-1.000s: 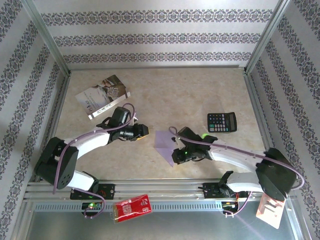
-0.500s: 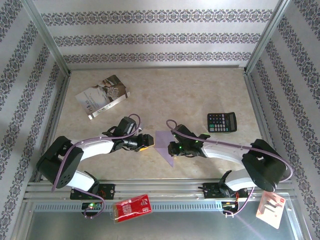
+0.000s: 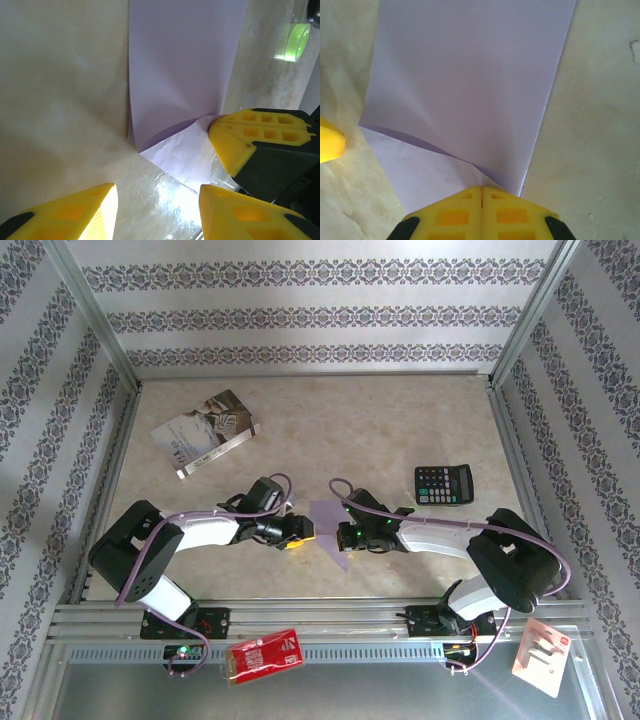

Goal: Fold a paper plane with a square sheet of paper (pick it up from the middle)
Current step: Fourth fold the wing at the center of the table.

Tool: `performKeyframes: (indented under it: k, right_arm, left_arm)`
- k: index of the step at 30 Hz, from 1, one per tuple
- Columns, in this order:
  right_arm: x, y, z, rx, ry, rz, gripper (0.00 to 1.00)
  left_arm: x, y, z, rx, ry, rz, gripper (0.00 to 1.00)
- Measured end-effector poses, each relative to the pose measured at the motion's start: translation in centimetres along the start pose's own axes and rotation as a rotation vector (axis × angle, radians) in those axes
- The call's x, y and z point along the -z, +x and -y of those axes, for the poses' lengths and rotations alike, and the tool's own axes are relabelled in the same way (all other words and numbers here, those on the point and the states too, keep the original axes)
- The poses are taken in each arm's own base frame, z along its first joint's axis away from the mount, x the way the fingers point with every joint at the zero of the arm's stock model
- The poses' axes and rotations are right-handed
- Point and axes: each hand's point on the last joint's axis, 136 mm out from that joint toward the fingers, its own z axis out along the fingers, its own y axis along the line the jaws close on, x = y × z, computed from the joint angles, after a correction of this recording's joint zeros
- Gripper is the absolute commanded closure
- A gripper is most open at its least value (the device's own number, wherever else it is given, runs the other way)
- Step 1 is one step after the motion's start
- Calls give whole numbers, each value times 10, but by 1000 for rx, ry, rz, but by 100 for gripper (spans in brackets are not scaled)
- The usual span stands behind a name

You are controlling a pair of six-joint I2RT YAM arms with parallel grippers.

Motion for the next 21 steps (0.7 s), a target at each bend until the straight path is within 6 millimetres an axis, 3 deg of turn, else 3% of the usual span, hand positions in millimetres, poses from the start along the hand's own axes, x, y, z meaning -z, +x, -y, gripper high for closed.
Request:
performKeyframes:
  k: [21]
  right_arm:
    - [0, -1, 0, 2, -18, 21, 99]
  left_arm:
    - [-14, -15, 13, -8, 48, -2, 59]
